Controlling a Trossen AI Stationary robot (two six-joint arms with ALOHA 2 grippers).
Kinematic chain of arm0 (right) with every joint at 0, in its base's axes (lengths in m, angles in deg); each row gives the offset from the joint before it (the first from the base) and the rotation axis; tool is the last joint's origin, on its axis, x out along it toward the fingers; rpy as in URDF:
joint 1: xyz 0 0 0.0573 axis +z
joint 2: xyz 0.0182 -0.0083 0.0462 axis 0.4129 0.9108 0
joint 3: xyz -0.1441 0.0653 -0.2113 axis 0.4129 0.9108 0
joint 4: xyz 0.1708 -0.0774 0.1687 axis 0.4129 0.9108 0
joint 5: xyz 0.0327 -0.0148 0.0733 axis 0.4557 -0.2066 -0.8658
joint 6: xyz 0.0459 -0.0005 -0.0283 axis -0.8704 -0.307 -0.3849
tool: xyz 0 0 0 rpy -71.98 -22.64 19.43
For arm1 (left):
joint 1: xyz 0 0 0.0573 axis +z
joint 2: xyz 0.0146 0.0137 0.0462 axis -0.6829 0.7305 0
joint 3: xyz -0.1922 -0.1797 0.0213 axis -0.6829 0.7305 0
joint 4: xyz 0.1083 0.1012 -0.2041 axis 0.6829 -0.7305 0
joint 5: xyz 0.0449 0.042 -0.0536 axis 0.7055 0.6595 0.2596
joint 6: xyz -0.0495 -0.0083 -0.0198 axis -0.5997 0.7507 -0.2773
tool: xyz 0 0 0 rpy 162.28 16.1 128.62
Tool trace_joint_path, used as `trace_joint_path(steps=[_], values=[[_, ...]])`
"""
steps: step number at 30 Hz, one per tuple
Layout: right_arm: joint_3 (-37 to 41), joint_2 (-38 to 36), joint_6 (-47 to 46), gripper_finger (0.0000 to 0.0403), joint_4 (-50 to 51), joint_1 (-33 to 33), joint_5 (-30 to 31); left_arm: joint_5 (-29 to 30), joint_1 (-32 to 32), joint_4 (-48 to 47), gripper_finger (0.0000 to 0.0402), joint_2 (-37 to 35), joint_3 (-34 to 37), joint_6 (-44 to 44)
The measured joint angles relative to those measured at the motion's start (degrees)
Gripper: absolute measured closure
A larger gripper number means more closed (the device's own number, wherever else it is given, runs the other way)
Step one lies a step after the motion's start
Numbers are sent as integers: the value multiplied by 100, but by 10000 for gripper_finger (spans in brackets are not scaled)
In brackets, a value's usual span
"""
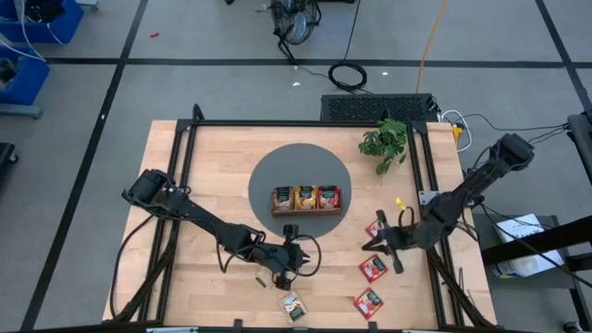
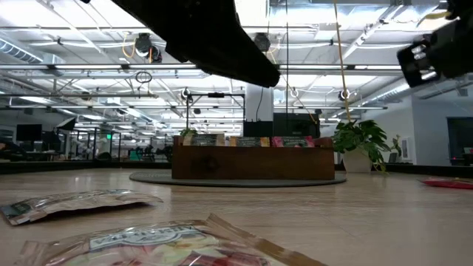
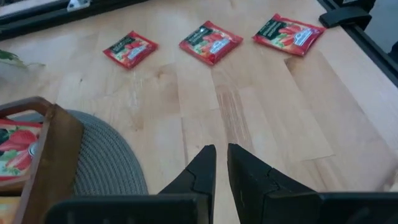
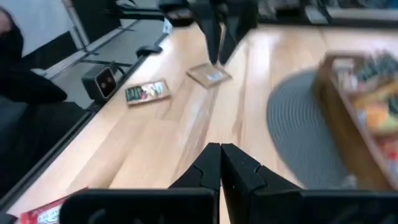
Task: Pick & Place Tea
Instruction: Put the red tea bag into the right section of the wooden organizer
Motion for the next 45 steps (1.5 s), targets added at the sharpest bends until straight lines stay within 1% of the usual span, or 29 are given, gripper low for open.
trace_joint_path(steps=[3,6,8,10,13,19,21,23,25,27,31,32,34,39,43,45], values=[[-35,0,-658,403,344,379,287,3,-53,-139,353,0,0,-65],[-35,0,-855,403,545,756,693,59,-155,-174,353,0,0,48],[-35,0,-857,403,627,902,973,285,-257,-176,353,-31,0,223],[-38,-2,-947,403,743,951,1085,544,-347,-135,353,-51,-2,349],[-40,-2,-1460,403,1303,890,1108,736,-451,-125,353,-61,-2,398],[-105,0,-3044,403,2824,436,1148,743,-481,29,353,-66,-2,367],[-255,12,-3530,403,3238,312,1421,745,-484,27,353,-70,-2,341],[-444,59,-3635,403,3329,264,1553,747,-504,-20,353,-70,-2,284],[-631,152,-3434,403,3334,280,1522,748,-549,-28,353,-71,-2,288],[-848,267,-3432,403,3663,291,1316,806,-638,-84,353,-139,-2,442],[-1192,521,-4089,403,4883,294,933,1317,-882,-55,353,-268,-7,554],[-1192,580,-4292,403,5087,294,818,1452,-948,-98,353,-306,3,577],[-1164,686,-4671,403,5365,294,680,1518,-1006,60,353,-339,-5,617],[-1100,1029,-5199,403,5528,292,629,1545,-1078,193,353,-334,-2,652],[-1100,1367,-5242,403,5472,226,629,1541,-1035,180,353,-334,-2,627],[-1100,1598,-5235,403,5355,140,509,1543,-1009,203,353,-334,-2,627]])
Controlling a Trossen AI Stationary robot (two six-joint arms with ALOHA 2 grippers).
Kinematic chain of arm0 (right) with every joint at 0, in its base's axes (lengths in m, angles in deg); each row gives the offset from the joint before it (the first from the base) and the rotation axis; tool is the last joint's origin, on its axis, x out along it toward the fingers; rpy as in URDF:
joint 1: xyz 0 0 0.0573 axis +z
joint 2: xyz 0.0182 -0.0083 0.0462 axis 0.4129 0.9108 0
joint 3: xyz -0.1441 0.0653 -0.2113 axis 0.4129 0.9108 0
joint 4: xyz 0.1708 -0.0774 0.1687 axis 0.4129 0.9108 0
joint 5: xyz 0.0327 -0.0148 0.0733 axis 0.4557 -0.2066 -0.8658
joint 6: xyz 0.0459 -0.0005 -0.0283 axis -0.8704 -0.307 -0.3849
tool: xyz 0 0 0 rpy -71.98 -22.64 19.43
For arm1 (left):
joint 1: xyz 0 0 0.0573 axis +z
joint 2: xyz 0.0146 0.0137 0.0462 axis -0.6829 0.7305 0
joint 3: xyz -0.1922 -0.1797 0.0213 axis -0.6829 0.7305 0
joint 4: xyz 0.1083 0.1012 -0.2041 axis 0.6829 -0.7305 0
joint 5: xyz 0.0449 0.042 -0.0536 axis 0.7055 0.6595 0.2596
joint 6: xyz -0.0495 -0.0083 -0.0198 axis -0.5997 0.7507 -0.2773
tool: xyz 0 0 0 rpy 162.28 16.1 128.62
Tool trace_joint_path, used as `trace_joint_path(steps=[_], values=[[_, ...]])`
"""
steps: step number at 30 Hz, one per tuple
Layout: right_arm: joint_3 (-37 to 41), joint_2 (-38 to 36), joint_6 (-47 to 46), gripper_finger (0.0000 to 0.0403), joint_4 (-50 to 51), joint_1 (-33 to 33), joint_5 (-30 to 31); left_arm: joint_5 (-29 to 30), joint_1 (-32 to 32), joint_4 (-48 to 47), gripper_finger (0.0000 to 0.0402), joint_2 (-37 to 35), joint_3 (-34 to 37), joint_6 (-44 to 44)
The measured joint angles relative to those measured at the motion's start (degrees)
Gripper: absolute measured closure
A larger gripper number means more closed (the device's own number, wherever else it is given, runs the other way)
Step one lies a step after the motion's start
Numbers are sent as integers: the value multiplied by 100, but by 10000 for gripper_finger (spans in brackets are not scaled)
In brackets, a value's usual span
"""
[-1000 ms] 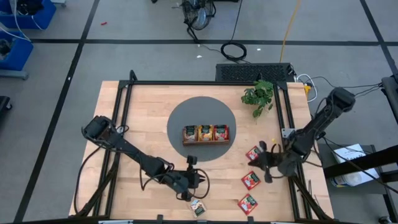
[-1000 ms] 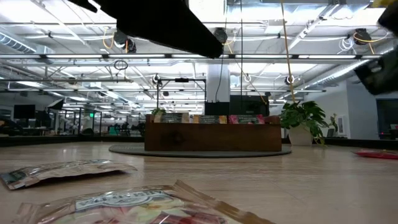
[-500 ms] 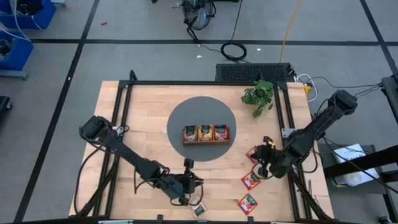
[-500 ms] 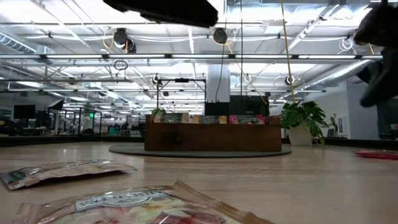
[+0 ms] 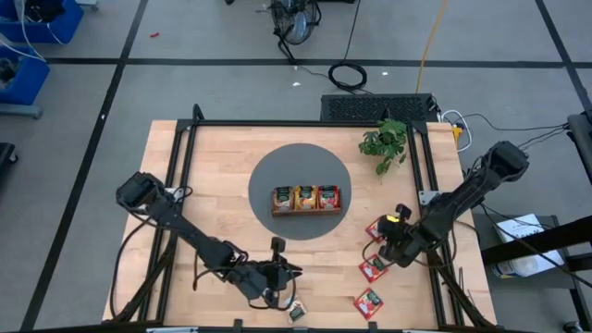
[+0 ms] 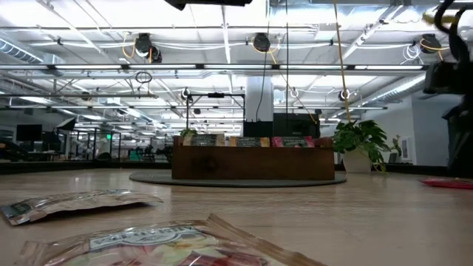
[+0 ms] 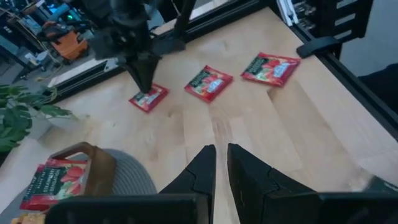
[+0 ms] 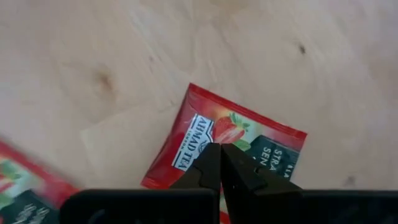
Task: Pick & Place Tea
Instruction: Put the red tea bag into the right section of the wooden organizer
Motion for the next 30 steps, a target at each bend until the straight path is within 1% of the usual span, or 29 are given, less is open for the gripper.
trace_joint_path(steps=[2,4,8,10,13,16,20,24,30], values=[[0,280,42,403,-172,-99,-168,-1,36,-10,353,0,0,-4],[-11,587,228,403,-495,-180,-108,-2,83,-20,353,0,0,-5],[-20,1230,938,403,-1684,-376,78,-72,204,-48,353,0,0,-60],[-20,1479,1311,403,-2330,-450,19,-388,295,-101,353,28,0,-223],[-17,1725,1885,403,-3157,-533,-278,-862,413,-255,353,62,2,-444],[-13,1825,2476,403,-3830,-549,-474,-1045,529,-243,353,57,8,-719],[4,1877,3104,403,-4461,-473,-532,-1404,686,9,353,118,242,-1064],[5,1997,3391,403,-4884,-465,-992,-1686,806,313,353,341,369,-1273],[-32,2760,3652,403,-6063,-483,-1266,-2062,1070,1044,353,629,367,-1361]])
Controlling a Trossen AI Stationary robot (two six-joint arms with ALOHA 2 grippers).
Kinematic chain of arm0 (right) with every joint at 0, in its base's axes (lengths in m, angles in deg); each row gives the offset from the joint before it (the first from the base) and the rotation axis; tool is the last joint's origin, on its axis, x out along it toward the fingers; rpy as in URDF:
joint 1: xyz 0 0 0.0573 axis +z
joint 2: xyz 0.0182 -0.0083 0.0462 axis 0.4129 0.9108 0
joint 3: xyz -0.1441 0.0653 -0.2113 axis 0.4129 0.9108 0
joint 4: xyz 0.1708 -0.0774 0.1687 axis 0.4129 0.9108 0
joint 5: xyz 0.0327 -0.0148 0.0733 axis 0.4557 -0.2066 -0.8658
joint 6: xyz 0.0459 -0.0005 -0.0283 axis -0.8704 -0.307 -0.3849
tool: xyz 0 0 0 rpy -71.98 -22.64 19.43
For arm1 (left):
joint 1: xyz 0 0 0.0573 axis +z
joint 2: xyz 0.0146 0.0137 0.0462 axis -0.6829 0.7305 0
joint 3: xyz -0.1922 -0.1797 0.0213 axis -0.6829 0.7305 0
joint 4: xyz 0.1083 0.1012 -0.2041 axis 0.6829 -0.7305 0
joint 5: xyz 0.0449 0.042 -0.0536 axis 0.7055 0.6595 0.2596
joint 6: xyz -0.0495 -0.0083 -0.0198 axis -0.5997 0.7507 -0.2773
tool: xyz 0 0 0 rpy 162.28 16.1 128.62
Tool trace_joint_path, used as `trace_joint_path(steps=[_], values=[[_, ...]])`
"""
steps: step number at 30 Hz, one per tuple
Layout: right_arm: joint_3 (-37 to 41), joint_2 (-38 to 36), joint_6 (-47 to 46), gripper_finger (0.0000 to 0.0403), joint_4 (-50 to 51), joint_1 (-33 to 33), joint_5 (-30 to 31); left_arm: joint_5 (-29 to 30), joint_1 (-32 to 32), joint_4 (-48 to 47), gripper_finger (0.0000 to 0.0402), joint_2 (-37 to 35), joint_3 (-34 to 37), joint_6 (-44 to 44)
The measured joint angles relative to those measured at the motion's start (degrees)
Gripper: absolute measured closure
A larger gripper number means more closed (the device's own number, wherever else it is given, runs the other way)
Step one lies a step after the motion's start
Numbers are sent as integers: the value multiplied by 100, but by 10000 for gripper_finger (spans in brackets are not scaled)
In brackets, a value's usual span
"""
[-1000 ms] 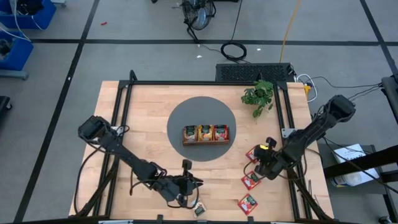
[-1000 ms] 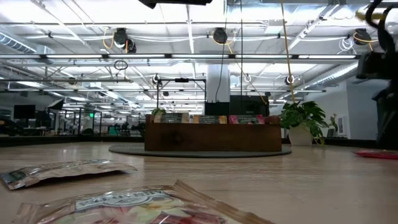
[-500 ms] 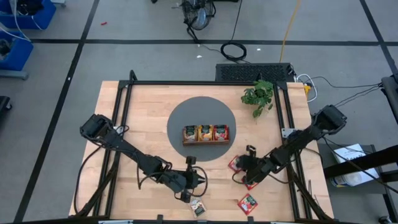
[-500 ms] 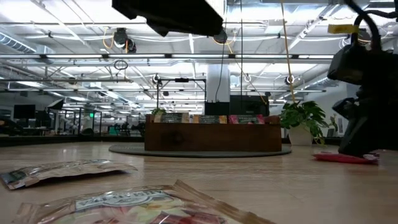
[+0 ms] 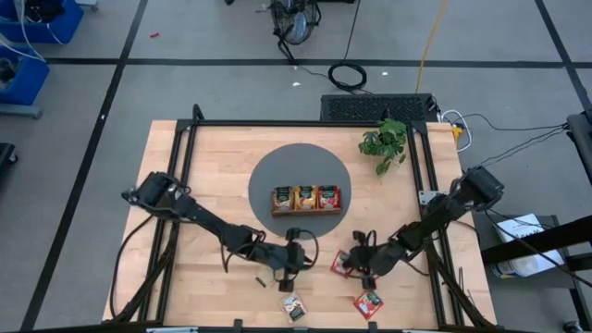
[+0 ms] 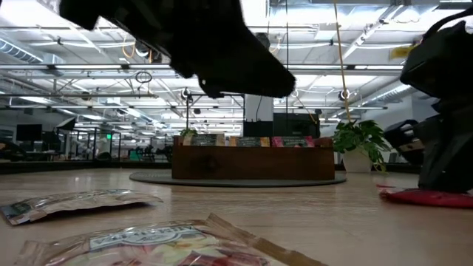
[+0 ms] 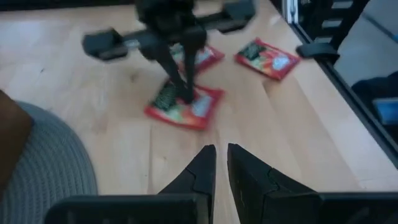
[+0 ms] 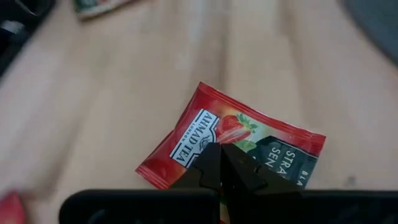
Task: Pick & Place Tea
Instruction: Put the red tea bag into the right section of the wooden organizer
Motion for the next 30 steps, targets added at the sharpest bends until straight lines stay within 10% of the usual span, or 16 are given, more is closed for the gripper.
trace_joint_path(steps=[11,30], values=[[-1075,1173,1318,403,51,-102,-616,-492,234,255,353,310,-1,-129],[-1062,447,1933,403,-284,154,34,-671,237,1291,353,993,-76,-752]])
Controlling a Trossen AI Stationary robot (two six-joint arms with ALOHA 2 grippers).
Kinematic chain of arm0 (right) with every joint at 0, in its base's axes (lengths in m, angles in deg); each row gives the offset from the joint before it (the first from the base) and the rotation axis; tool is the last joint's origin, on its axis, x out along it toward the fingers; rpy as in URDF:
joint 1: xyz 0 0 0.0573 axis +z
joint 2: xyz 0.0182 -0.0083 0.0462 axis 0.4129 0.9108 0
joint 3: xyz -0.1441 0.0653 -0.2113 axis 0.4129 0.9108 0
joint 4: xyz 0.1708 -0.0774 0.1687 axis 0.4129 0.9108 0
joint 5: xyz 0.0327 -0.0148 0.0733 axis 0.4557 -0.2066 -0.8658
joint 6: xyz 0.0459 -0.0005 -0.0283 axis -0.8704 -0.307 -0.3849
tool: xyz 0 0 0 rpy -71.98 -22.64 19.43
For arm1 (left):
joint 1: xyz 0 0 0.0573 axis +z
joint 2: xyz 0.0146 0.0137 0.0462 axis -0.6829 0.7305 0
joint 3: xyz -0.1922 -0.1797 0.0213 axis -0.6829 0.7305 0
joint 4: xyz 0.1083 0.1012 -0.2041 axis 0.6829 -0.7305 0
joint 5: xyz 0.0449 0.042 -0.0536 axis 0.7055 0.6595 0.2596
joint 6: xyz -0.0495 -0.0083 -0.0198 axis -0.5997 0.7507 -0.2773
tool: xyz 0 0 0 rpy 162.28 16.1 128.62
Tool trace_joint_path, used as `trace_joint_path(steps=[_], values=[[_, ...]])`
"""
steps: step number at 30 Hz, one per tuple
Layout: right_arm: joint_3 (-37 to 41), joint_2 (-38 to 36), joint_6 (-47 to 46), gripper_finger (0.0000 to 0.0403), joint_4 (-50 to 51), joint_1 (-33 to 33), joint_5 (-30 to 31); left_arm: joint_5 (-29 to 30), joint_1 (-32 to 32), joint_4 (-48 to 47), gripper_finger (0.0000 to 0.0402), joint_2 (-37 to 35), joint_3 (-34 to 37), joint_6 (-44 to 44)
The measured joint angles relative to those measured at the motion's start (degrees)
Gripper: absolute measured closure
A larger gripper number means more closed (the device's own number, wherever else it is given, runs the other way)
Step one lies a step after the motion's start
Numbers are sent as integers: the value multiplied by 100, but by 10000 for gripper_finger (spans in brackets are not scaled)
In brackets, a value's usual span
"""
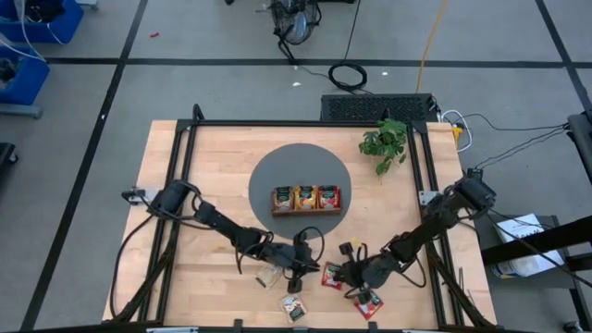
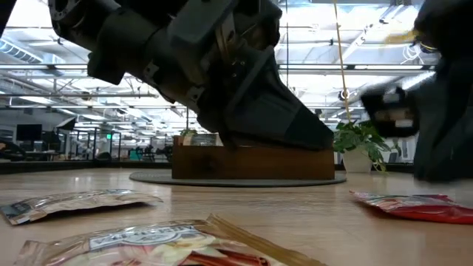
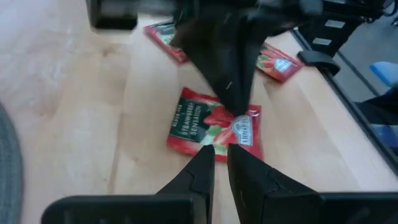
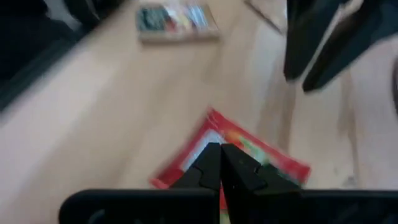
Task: Pick & Place Tea
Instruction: Put the red tea bag into the right section of the wooden organizer
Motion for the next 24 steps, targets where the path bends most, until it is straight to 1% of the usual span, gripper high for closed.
trace_joint_path(steps=[3,6,12,15,18,21,24], values=[[-13,-121,65,403,-111,77,8,-15,19,33,350,0,0,-319],[-31,-119,-17,403,-104,117,5,-4,67,18,334,0,0,-462],[-50,-8,-502,403,-9,173,-169,61,58,58,275,-2,2,-434],[-137,212,-627,403,-15,163,-250,131,103,63,245,0,2,-437],[-251,421,-625,403,-42,173,-321,129,157,57,223,0,2,-437],[-266,476,-676,403,24,139,-436,127,185,46,213,0,2,-435],[-283,465,-827,403,381,93,-444,125,185,1,211,0,2,-358]])
